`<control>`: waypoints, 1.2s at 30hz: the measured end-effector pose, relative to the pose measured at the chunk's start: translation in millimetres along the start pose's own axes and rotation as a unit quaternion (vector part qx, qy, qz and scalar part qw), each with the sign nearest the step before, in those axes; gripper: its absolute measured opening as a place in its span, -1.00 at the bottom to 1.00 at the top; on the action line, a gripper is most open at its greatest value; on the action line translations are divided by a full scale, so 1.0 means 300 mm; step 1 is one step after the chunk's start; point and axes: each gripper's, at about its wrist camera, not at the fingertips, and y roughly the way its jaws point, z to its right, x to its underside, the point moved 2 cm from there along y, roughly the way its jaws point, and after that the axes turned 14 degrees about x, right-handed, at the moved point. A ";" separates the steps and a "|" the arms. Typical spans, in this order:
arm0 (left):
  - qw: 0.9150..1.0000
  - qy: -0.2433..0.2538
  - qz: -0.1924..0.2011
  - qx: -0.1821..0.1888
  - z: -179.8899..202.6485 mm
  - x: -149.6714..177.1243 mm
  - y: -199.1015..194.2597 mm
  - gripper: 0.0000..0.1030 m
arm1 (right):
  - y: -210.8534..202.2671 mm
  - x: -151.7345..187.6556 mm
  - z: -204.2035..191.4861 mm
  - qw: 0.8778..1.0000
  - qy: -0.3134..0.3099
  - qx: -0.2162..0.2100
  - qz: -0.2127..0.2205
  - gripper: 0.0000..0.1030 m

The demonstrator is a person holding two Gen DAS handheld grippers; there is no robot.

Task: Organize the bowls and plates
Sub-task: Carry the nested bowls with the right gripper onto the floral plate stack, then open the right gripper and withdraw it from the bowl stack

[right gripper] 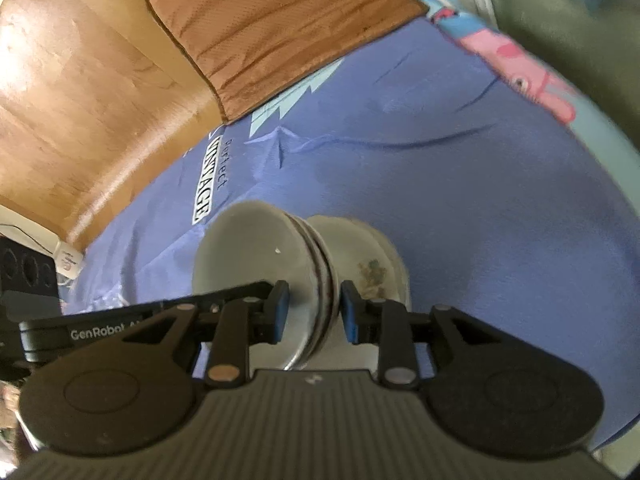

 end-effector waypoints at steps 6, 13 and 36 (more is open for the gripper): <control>1.000 0.019 0.022 -0.003 0.024 -0.004 -0.046 -0.38 | -0.048 -0.002 -0.013 0.998 -0.012 0.012 0.061 -0.21; 0.993 0.082 0.081 -0.040 0.068 0.012 -0.177 -0.31 | -0.131 0.032 -0.049 0.985 -0.036 0.037 0.165 -0.21; 0.986 0.070 0.129 -0.075 -0.028 0.051 -0.297 -0.16 | 0.087 0.134 0.239 0.881 0.335 0.183 0.281 0.42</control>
